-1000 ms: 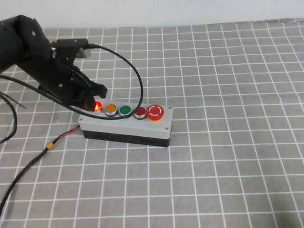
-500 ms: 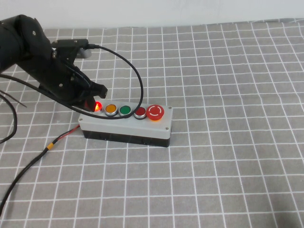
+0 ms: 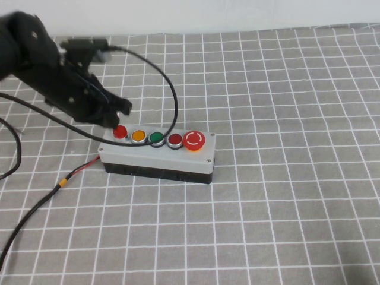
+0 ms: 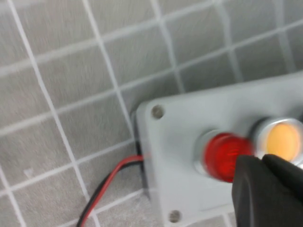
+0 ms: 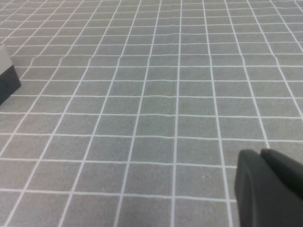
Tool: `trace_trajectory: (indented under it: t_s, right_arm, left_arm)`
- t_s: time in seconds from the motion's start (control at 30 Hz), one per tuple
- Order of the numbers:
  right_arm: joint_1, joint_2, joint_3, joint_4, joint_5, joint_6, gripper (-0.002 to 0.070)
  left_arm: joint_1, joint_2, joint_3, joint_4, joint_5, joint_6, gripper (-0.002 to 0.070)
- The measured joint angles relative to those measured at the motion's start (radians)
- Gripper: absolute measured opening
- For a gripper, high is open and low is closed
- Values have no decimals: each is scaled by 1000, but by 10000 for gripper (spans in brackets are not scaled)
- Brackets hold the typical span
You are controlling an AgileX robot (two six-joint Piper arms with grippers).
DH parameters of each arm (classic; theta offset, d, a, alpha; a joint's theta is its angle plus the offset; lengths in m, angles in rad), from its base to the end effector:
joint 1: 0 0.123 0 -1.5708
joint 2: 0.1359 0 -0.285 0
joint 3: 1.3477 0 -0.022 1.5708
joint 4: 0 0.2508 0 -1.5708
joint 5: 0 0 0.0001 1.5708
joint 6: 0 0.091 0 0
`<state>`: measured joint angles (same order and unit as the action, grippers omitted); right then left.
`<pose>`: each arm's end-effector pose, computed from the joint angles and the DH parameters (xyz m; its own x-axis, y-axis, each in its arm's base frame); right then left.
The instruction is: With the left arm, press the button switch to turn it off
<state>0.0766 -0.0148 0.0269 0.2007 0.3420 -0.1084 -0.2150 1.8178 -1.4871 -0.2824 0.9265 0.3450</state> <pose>0.0526 0.0102 0.1747 -0.2674 0.0604 -0.9617 -0.1195 0.9882 0.0953 0.3780 -0.1033 0.2672 -0.8278 0.3520 -0.4369 0.4455 0.8858 -0.1304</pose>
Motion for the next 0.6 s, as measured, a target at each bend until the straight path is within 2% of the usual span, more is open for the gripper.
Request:
trace_trajectory:
  t_s: [0.23,0.6]
  right_arm:
    - [0,0,0,0,0,0,-17]
    - [0,0,0,0,0,0,-17]
  left_arm:
    - [-34,-248,121,-20,-145,34,-3]
    - [-48,-788,622,-52,-486,49,-3]
